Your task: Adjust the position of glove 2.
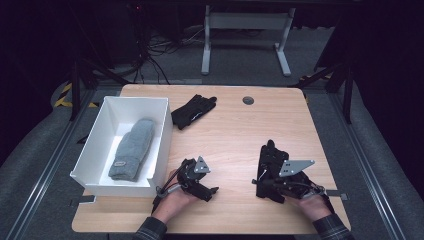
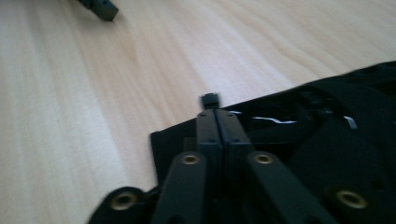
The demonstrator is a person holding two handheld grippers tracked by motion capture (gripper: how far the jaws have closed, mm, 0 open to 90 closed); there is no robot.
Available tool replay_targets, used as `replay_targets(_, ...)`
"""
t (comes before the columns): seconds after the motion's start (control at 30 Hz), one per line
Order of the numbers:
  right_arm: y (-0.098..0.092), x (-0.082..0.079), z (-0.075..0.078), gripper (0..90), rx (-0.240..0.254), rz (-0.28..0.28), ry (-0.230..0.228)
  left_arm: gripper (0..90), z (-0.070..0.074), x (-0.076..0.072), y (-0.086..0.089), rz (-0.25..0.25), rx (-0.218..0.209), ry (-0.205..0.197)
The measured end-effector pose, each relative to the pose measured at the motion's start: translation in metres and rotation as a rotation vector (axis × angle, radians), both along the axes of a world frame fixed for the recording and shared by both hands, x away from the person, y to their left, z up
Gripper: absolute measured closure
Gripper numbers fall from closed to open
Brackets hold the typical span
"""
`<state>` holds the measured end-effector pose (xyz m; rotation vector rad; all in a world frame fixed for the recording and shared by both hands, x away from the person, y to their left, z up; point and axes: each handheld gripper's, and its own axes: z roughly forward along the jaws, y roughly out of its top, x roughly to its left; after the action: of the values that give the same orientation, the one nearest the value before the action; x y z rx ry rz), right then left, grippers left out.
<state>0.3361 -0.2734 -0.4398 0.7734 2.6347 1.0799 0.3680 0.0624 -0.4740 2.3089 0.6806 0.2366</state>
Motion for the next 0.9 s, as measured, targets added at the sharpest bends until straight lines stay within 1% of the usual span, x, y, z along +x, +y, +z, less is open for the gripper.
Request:
replay_targets(0.03,0.0,0.0,0.0,86.6,0.0,0.0,0.0,7.8,0.0,0.0,0.0,0.0,0.0,0.0)
replay_targets(0.07,-0.003,0.002,0.0,82.8,0.007,-0.012,-0.001,7.8,0.002,0.003,0.001,0.018,0.007,0.003)
replay_targets(0.1,-0.007,0.005,-0.001,77.4,0.012,-0.032,-0.004,10.8,0.003,0.006,0.002,0.036,-0.005,0.006)
replay_targets(0.17,-0.01,0.008,-0.001,72.9,0.025,-0.049,-0.003,19.2,0.005,0.012,0.003,0.071,-0.008,0.009)
replay_targets(0.2,-0.012,0.008,-0.001,69.4,0.027,-0.06,-0.007,24.2,0.006,0.014,0.003,0.088,-0.012,-0.002)
replay_targets(0.23,-0.012,0.008,-0.001,68.3,0.027,-0.065,-0.01,29.4,0.007,0.016,0.003,0.11,-0.009,-0.003)
replay_targets(0.3,-0.013,0.009,0.0,64.5,0.033,-0.068,-0.015,42.4,0.012,0.021,0.001,0.145,0.006,-0.026)
replay_targets(0.37,-0.013,0.009,-0.001,63.4,0.032,-0.066,-0.015,54.8,0.016,0.026,-0.001,0.176,0.004,-0.03)
replay_targets(0.4,-0.013,0.01,-0.001,62.7,0.03,-0.067,-0.016,58.9,0.018,0.03,-0.003,0.202,-0.003,-0.034)
replay_targets(0.43,-0.013,0.01,-0.001,62.6,0.028,-0.065,-0.013,60.5,0.019,0.034,-0.005,0.222,0.003,-0.038)
replay_targets(0.47,-0.013,0.01,-0.001,62.2,0.03,-0.064,-0.011,60.5,0.021,0.039,-0.006,0.238,-0.001,-0.038)
replay_targets(0.5,-0.013,0.01,-0.001,62.1,0.029,-0.066,-0.01,60.7,0.023,0.044,-0.006,0.251,-0.014,-0.046)
replay_targets(0.57,-0.014,0.01,-0.001,61.9,0.032,-0.064,-0.01,60.1,0.026,0.055,-0.008,0.289,-0.019,-0.06)
replay_targets(0.6,-0.015,0.01,-0.001,61.9,0.032,-0.068,-0.01,59.6,0.028,0.061,-0.008,0.299,-0.023,-0.059)
replay_targets(0.63,-0.015,0.01,-0.001,61.9,0.032,-0.068,-0.01,59.7,0.028,0.061,-0.008,0.299,-0.023,-0.059)
replay_targets(0.7,-0.016,0.01,-0.001,62.2,0.033,-0.068,-0.011,61.3,0.029,0.071,-0.006,0.314,-0.033,-0.055)
replay_targets(0.77,-0.017,0.01,-0.001,63.1,0.038,-0.07,-0.008,69.6,0.029,0.079,-0.004,0.323,-0.038,-0.049)
replay_targets(0.8,-0.017,0.011,-0.001,63.3,0.039,-0.068,-0.007,77.1,0.029,0.088,-0.001,0.344,-0.052,-0.045)
replay_targets(0.83,-0.017,0.011,-0.001,63.4,0.04,-0.069,-0.007,81.4,0.029,0.088,-0.001,0.344,-0.052,-0.045)
replay_targets(0.87,-0.017,0.011,-0.001,63.5,0.038,-0.069,-0.007,84.5,0.03,0.097,-0.001,0.361,-0.045,-0.043)
replay_targets(0.9,-0.017,0.011,-0.001,63.5,0.038,-0.069,-0.007,87.6,0.03,0.097,-0.001,0.361,-0.045,-0.043)
